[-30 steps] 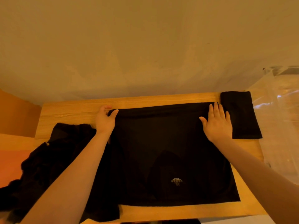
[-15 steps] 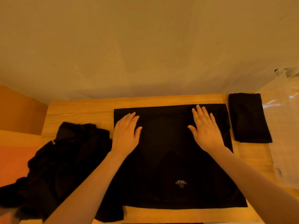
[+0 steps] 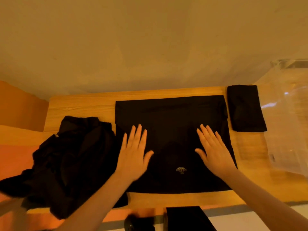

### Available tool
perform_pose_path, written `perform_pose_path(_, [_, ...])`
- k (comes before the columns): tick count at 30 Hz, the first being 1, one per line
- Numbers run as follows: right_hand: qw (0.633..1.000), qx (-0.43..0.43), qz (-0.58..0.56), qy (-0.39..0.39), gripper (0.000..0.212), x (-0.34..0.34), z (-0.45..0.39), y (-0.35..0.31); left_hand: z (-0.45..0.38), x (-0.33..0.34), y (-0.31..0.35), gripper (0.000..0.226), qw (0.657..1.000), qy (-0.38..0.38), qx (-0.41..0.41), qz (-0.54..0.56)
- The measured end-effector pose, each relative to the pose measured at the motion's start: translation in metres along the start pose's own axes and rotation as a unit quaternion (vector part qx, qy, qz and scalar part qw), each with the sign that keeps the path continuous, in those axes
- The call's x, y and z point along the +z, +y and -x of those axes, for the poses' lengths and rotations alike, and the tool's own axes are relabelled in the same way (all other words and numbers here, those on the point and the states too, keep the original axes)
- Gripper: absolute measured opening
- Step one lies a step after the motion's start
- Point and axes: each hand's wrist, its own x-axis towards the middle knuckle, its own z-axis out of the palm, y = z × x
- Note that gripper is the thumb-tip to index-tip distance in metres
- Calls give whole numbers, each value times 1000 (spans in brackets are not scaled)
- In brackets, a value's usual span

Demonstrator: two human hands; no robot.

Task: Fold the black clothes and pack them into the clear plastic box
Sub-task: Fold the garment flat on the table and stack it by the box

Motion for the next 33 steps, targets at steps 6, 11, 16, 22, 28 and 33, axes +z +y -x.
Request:
perform_pose_path(6, [997,15,19,-68,64,35,80,19,93,37,6,73,993,-118,-27,-12])
perform_pose_path(11, [996,-17,21,-85,71,39,118,39,128,45,3,76,991,-134,4,-14])
perform_pose_path(16, [991,-63,41,-110,84,42,136,35,121,39,6,81,996,-67,63,-15])
perform_pose_path(22, [991,-50,25,-118,80,50,158,37,124,51,5,91,992,-94,84,-3])
perform_pose_path(28, [994,-74,54,-53,97,56,176,54,160,64,8,112,987,-70,145,2])
perform_pose_path(33, [990,-94,101,-1,84,50,173,61,166,65,-6,55,977,5,211,-22])
